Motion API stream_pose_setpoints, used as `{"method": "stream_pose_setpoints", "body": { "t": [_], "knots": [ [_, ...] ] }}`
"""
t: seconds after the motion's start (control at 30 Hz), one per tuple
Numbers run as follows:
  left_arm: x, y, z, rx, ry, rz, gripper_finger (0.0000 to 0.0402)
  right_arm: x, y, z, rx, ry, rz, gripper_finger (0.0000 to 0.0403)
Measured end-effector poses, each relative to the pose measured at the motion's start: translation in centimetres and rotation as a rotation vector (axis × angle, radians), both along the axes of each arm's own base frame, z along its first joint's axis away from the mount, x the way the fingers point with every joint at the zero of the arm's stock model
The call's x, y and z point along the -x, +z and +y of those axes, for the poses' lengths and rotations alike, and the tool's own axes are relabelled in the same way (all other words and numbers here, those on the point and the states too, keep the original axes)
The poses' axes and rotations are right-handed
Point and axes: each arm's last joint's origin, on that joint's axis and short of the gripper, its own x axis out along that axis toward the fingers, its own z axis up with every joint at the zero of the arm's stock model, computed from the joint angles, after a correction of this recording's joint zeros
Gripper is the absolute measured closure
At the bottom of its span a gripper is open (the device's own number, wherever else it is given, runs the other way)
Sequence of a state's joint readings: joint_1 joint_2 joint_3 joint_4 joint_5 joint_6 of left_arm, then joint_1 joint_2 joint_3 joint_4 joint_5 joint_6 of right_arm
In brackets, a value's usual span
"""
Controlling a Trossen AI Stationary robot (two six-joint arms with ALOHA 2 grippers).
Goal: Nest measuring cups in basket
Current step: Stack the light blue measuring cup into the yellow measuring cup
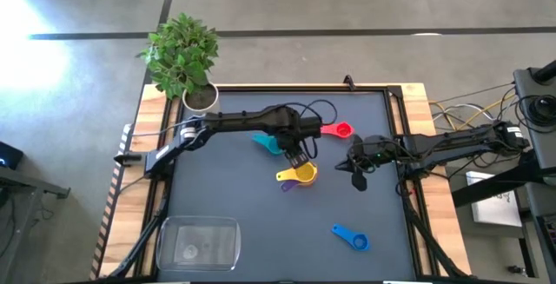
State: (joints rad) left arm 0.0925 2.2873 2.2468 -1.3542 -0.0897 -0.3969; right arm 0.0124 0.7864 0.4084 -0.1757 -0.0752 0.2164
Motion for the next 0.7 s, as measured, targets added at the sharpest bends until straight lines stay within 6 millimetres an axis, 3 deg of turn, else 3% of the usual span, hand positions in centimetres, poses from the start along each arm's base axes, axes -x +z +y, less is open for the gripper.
{"method": "stream_pose_setpoints", "body": {
  "t": [0.17, 0.37, 0.53, 0.7],
  "knots": [
    [1.0, -0.3, 0.2, -0.047, -0.026, -0.068, 0.0278, 0.0, 0.0, 0.0, 0.016, -0.006, -0.001, 0.0394],
    [4.0, -2.5, 0.9, -0.041, -0.065, -0.168, 0.0278, 0.0, 0.0, -0.2, 0.056, -0.029, -0.003, 0.0394],
    [7.2, -3.3, 2.5, -0.069, -0.062, -0.180, 0.0278, -0.1, 0.1, -0.2, 0.066, -0.033, -0.017, 0.0394],
    [8.9, -5.0, 5.0, -0.072, -0.003, -0.143, 0.0278, -0.2, 0.2, -0.2, 0.072, -0.042, -0.032, 0.0394]
  ]
}}
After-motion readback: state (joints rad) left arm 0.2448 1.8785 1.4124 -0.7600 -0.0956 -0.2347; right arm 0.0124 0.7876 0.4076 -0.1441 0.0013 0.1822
